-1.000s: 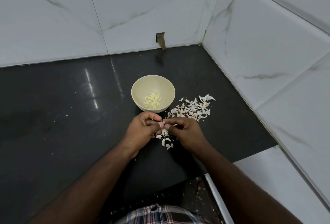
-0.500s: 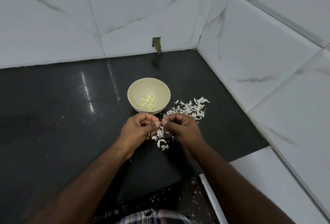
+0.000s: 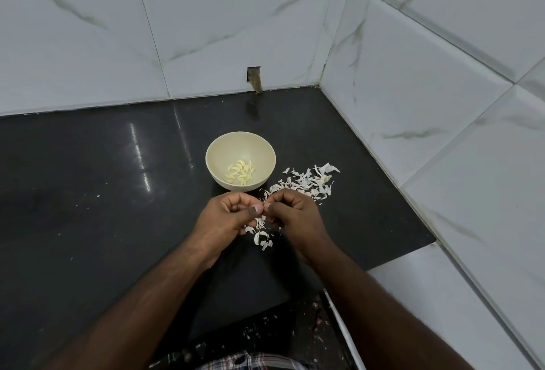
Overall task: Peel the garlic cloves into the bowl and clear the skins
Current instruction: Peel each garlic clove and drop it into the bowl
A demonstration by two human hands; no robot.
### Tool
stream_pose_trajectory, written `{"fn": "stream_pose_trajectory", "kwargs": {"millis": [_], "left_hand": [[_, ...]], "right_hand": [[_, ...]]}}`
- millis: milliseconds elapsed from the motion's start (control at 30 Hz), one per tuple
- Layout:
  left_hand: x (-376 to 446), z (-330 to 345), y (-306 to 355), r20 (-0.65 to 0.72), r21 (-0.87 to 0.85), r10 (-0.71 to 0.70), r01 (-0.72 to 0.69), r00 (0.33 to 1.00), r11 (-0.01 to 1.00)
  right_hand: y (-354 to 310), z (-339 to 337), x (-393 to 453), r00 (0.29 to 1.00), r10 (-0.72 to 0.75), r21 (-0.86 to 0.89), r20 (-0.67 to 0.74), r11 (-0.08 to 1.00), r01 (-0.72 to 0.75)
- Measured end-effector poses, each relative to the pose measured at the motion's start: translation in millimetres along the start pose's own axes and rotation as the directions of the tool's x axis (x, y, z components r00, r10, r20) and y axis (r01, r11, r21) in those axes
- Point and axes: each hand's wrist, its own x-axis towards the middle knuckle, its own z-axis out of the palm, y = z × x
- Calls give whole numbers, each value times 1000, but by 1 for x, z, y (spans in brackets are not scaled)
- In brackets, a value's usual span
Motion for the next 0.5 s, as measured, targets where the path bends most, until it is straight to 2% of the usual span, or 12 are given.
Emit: {"fn": "stream_pose_trajectory", "kwargs": {"millis": [167, 367, 500], "left_hand": [[0, 0, 0, -18, -27, 7, -8, 1000, 1000], [-3, -2, 1, -11, -24, 28, -28, 1000, 999], [-5, -1, 0, -4, 43, 63, -62, 998, 997]], "right_hand": [[-3, -2, -2, 999, 14, 16, 35, 1000, -14], [-8, -1, -6, 1000, 23, 9, 13, 1000, -23], [-8, 0, -8, 999, 25, -17, -23, 1000, -25]]}}
